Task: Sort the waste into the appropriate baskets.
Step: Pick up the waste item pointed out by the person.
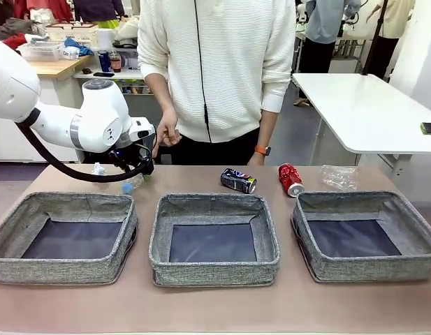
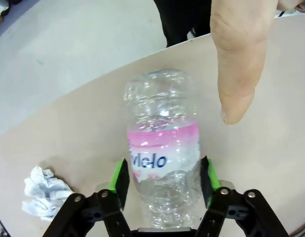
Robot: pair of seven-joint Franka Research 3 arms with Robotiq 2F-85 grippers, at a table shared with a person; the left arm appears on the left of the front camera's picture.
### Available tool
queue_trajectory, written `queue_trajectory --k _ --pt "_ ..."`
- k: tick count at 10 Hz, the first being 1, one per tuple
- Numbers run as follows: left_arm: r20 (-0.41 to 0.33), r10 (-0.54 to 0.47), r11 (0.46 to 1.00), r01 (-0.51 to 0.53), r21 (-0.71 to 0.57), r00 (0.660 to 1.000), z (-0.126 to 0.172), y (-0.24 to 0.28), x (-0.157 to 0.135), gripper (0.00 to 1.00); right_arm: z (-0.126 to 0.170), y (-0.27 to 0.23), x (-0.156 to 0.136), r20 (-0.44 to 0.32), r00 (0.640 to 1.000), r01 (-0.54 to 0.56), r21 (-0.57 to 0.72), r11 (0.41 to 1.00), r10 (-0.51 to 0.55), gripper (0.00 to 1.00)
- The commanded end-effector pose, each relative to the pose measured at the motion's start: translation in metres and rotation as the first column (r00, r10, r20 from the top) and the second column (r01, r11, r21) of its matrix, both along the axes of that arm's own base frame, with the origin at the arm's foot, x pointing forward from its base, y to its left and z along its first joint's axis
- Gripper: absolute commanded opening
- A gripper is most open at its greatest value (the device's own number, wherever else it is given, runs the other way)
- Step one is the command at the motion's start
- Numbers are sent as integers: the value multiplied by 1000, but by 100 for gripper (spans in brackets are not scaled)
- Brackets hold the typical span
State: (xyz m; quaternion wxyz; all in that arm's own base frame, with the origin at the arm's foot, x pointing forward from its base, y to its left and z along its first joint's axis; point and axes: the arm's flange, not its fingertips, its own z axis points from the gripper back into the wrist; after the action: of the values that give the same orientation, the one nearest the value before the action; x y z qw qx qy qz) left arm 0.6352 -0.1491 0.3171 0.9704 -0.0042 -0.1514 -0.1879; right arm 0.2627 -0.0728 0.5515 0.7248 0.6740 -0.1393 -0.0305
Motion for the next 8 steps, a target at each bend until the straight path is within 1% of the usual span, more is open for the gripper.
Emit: queue_trajectory --k 1,2,6,7,8 --pt "21 2 1000 -2 7 1000 3 1 1 38 2 1 2 29 1000 -2 13 1000 1 100" --pt "13 -5 1000 4 12 1000 3 1 0 0 2 1 2 29 1000 -2 13 1000 1 100" --pt "-15 -6 1000 7 31 1000 1 6 -16 0 2 1 2 29 1000 -2 13 1000 1 100" --pt "-44 2 1000 -1 27 999 3 8 -17 27 2 1 2 29 1000 -2 13 1000 1 100" --pt "-48 -21 999 22 34 999 5 9 -16 27 2 1 2 29 1000 -2 13 1000 1 100"
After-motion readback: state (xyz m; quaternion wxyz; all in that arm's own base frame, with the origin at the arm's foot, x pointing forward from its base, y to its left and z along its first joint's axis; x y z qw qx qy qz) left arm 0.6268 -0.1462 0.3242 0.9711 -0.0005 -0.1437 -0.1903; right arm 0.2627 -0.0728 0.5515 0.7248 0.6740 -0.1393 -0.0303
